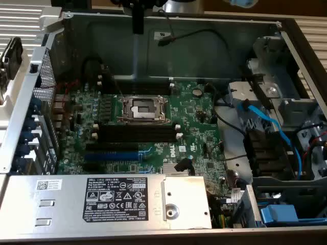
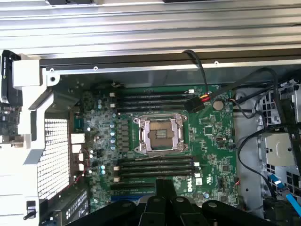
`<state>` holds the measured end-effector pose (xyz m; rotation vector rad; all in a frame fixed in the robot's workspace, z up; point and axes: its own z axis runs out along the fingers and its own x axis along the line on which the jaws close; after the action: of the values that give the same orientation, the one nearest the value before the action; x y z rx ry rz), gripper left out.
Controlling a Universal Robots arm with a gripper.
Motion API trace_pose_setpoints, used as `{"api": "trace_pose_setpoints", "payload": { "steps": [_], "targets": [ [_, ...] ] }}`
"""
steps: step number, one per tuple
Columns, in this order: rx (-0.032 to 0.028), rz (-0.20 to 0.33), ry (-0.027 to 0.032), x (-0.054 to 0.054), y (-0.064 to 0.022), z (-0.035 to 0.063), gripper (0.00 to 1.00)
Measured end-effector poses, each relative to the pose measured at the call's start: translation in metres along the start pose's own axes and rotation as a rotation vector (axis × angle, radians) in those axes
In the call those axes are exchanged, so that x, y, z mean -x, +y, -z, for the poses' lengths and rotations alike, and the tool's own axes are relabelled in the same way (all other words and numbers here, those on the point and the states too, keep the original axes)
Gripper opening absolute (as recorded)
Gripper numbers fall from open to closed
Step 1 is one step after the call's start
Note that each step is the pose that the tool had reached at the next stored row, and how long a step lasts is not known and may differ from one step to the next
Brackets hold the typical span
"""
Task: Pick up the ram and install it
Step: 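Reach for the ram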
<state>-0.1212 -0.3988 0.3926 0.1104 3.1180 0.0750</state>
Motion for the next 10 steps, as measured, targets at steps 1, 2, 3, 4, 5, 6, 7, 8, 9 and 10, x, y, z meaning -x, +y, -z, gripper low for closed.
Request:
{"api": "trace_pose_setpoints", "payload": {
  "steps": [1,2,3,4,5,6,7,8,9,10],
  "targets": [
    [0.0,0.0,-0.0001,0.0,0.0,0.0,0.1],
    [0.0,0.0,0.0,0.0,0.0,0.0,0.1],
    [0.0,0.0,0.0,0.0,0.0,0.0,0.1],
    [0.0,0.0,0.0,0.0,0.0,0.0,0.1],
    [0.0,0.0,0.0,0.0,0.0,0.0,0.1],
    [0.0,0.0,0.0,0.0,0.0,0.0,0.1],
    [0.0,0.0,0.0,0.0,0.0,0.0,0.1],
    [0.0,0.0,0.0,0.0,0.0,0.0,0.1],
    [0.0,0.0,0.0,0.0,0.0,0.0,0.1],
    [0.0,0.0,0.0,0.0,0.0,0.0,0.1]
  ]
}}
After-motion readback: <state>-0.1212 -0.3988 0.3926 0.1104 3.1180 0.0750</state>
